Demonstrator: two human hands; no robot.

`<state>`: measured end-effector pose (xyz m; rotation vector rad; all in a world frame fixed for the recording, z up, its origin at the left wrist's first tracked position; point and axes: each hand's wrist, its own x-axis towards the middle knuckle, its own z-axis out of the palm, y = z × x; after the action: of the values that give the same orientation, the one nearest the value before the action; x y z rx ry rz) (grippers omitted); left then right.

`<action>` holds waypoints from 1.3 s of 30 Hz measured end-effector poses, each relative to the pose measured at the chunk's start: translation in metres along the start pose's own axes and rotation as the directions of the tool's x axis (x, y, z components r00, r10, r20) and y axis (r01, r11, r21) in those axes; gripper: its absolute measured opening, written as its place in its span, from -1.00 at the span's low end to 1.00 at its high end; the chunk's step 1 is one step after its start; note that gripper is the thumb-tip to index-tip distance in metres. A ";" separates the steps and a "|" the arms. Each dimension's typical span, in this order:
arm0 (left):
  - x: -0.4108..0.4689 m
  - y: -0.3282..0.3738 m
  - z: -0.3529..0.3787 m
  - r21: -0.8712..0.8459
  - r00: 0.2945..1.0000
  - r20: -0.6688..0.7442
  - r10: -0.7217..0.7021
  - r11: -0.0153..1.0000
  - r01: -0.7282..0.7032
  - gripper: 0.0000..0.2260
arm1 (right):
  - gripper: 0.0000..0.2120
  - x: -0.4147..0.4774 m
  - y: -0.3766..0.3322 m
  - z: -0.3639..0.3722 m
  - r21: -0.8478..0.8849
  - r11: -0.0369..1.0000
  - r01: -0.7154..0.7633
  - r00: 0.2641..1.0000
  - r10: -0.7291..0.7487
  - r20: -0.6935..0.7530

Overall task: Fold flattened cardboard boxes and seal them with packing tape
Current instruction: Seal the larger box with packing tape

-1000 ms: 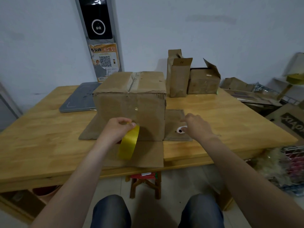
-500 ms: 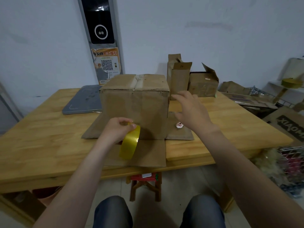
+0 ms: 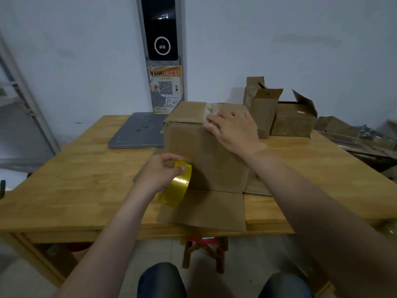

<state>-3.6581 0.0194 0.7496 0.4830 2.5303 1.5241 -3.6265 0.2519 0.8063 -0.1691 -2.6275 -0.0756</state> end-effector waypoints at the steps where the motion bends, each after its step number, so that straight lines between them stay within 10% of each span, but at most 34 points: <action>1: 0.001 -0.001 0.001 0.003 1.000 0.006 0.001 1.000 -0.001 -0.81 | -0.44 0.000 0.003 0.005 -0.020 1.000 0.001 1.000 -0.001 0.004; 13: 0.009 0.000 0.013 -0.052 0.997 0.074 0.018 0.999 -0.014 -0.85 | 0.01 -0.019 0.002 0.037 -0.222 0.975 0.009 0.992 -0.037 -0.121; 20: 0.006 0.004 0.012 -0.056 0.997 0.080 0.009 0.998 -0.005 -0.85 | -0.33 -0.013 0.001 0.036 -0.148 0.988 -0.035 0.972 -0.001 -0.235; 25: -0.005 0.008 0.011 -0.074 0.998 0.060 0.033 0.997 -0.028 -0.83 | -0.13 -0.023 0.000 0.034 -0.132 0.991 0.000 0.992 -0.017 -0.128; 32: -0.027 0.028 0.009 -0.164 0.992 0.020 0.122 0.980 -0.117 -0.83 | -0.80 -0.049 0.001 -0.017 0.421 0.907 0.000 0.974 0.095 -0.206; 39: -0.053 0.077 0.017 -0.291 0.936 -0.167 0.311 0.891 -0.348 -0.78 | -0.36 -0.096 -0.021 -0.034 0.806 0.578 -0.131 0.991 0.083 0.102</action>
<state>-3.5887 0.0489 0.8072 0.8305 2.2985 2.0917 -3.5296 0.2181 0.7882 0.0006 -2.4043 1.1903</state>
